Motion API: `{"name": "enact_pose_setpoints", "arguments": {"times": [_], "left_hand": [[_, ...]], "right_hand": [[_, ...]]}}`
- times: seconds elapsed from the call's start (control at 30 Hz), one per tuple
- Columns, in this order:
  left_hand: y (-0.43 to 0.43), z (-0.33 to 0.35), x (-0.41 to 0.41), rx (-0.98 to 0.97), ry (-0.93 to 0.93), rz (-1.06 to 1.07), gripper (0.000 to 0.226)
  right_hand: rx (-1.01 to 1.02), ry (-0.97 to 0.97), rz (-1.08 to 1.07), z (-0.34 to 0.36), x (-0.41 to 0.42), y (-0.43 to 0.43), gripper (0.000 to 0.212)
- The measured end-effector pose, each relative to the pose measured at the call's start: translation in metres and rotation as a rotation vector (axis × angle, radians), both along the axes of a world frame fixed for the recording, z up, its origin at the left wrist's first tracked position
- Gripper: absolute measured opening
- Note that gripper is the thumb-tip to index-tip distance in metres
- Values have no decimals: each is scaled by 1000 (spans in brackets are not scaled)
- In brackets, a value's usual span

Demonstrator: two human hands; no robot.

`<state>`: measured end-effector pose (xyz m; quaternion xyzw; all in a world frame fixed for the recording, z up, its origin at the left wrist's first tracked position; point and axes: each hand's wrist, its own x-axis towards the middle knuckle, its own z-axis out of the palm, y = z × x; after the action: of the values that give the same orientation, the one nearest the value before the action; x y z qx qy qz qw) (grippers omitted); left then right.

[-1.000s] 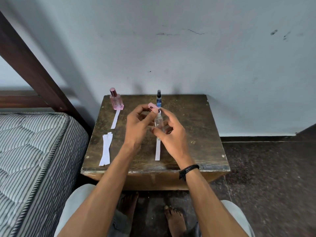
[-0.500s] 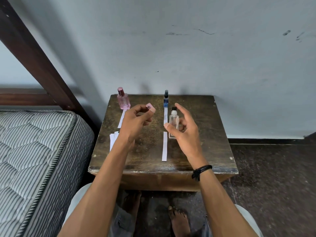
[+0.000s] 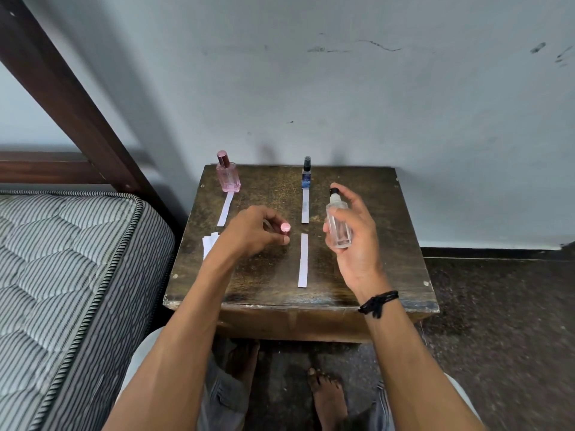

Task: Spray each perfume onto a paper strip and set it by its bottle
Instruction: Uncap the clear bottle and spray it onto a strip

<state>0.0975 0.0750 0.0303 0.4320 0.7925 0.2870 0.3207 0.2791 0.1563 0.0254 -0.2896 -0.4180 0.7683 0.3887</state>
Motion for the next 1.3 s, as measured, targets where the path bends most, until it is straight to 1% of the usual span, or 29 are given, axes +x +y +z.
{"name": "enact_pose_setpoints", "arguments": {"times": [0.23, 0.33, 0.4, 0.47, 0.53, 0.63, 0.73, 0.83, 0.93, 1.03, 1.1, 1.3], "left_hand": [[0, -4, 2, -54, 71, -32, 20], [1, -6, 3, -81, 95, -38, 22], [1, -7, 2, -88, 100, -36, 22], [1, -8, 1, -91, 93, -33, 23], [1, -7, 1, -91, 83, -36, 25], [0, -6, -2, -79, 75, -72, 34], [-1, -5, -5, -38, 91, -197, 53], [-3, -5, -2, -35, 183, -326, 66], [-5, -6, 3, -50, 207, -384, 76], [-4, -8, 7, -53, 230, -405, 80], [-3, -9, 9, -60, 241, -414, 81], [-2, -16, 13, -80, 286, -456, 74]], "right_hand": [[-69, 48, 19, -3, 0, -1, 31], [-121, 57, 38, -2, -1, -2, 33], [-123, 42, 42, -1, -1, -2, 33], [-86, -12, 35, 0, -1, -2, 27], [-18, -108, 28, 2, 2, -1, 24], [156, -380, 72, 8, 10, -3, 25], [362, -654, 191, 1, 20, -2, 26], [554, -856, 275, -14, 27, -1, 26], [605, -880, 229, -25, 33, -6, 29], [693, -898, 195, -28, 37, -19, 32], [776, -938, 222, -28, 35, -25, 35], [898, -1070, 303, -27, 27, -22, 34]]}}
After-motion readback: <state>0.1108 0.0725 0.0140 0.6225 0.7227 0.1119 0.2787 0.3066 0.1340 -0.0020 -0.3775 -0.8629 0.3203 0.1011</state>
